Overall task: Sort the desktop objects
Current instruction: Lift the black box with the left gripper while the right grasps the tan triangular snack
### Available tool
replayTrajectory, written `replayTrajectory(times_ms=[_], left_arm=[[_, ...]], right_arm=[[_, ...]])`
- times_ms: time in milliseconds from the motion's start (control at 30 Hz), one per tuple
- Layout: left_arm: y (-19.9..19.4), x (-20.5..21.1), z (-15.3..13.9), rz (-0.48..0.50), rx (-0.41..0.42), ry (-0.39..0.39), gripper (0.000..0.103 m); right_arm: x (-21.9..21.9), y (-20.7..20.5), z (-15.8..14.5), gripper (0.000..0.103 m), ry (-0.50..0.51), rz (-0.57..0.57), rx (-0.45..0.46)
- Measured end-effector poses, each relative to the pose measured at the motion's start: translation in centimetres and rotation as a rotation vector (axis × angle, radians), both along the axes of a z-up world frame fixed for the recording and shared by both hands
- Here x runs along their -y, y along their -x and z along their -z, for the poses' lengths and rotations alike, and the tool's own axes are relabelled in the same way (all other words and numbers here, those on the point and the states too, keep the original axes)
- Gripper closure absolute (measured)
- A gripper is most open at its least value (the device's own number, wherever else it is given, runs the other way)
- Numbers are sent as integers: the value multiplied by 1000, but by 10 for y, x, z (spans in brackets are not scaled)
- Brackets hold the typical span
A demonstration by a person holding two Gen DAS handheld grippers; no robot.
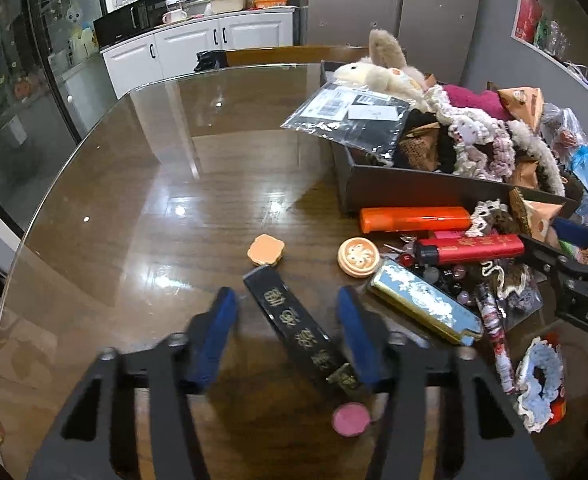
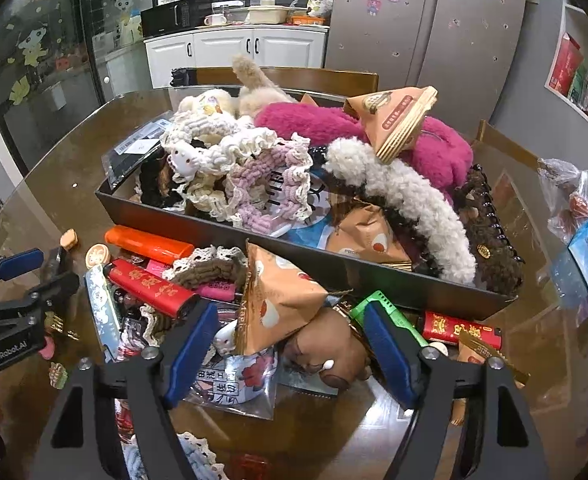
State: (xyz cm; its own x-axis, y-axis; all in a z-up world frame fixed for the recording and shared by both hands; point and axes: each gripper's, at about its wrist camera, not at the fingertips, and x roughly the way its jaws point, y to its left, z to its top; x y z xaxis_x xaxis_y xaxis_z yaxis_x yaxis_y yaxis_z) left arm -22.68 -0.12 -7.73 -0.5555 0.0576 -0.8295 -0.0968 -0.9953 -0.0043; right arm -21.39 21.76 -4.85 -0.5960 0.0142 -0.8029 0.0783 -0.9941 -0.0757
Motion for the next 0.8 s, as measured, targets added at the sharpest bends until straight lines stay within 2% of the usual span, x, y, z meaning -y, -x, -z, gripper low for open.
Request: replayTrajectory(times_ms=[67, 100, 133, 267, 500, 800], left_arm=[[-1, 0, -2, -1, -5, -4, 78], [-1, 0, -3, -3, -4, -9, 85], [-1, 1, -3, -2, -1, -17, 85], [-6, 4, -6, 3, -4, -32, 85], [-23, 2, -28, 9, -50, -39, 85], [-36, -3, -53, 23, -87, -60, 85]], right_arm=[[0, 0, 1, 42, 14, -1, 6], [0, 0, 2, 49, -1, 6, 3], [0, 0, 3, 55, -16, 10, 5], [-6, -3, 3, 61, 26, 18, 8], [-10, -8, -6, 84, 80, 23, 0], [-11, -16, -24, 84, 126, 12, -30]])
